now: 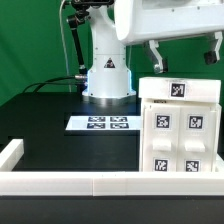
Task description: Assemble cabinet
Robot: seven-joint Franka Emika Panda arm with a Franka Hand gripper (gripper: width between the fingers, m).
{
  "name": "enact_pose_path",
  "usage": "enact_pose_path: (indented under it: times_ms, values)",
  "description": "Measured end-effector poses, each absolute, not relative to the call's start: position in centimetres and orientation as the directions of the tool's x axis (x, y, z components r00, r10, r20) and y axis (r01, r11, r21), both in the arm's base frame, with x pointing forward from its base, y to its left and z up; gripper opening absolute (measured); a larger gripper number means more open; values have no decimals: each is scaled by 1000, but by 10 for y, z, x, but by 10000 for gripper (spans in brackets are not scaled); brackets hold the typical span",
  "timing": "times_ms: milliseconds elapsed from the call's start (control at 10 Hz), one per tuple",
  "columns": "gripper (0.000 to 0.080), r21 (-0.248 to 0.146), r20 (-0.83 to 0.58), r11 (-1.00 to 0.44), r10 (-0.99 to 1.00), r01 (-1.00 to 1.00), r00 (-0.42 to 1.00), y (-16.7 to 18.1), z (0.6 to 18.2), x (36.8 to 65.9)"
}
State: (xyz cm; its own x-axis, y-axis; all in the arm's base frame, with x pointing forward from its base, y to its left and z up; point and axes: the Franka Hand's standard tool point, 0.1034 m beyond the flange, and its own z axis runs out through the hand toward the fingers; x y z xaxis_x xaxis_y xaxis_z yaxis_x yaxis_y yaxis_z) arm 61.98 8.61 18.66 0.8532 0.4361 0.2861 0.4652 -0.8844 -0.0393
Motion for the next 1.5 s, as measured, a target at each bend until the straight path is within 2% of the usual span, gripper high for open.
enact_pose_path:
  times_ms: [300,600,800,1100,1200,1300,1500]
  values:
    - [797,73,242,-702,702,709,670,91,180,617]
    - [797,119,199,-554,827,824,526,87,172,615]
    - [797,126,178,-506,858,853,482,85,165,614]
    - [797,116,174,-518,851,848,496,84,158,612]
    - [708,116,174,-519,850,847,497,84,158,612]
    - [553,116,174,-520,850,846,498,83,158,612]
    - [557,111,178,-546,833,831,524,83,158,612]
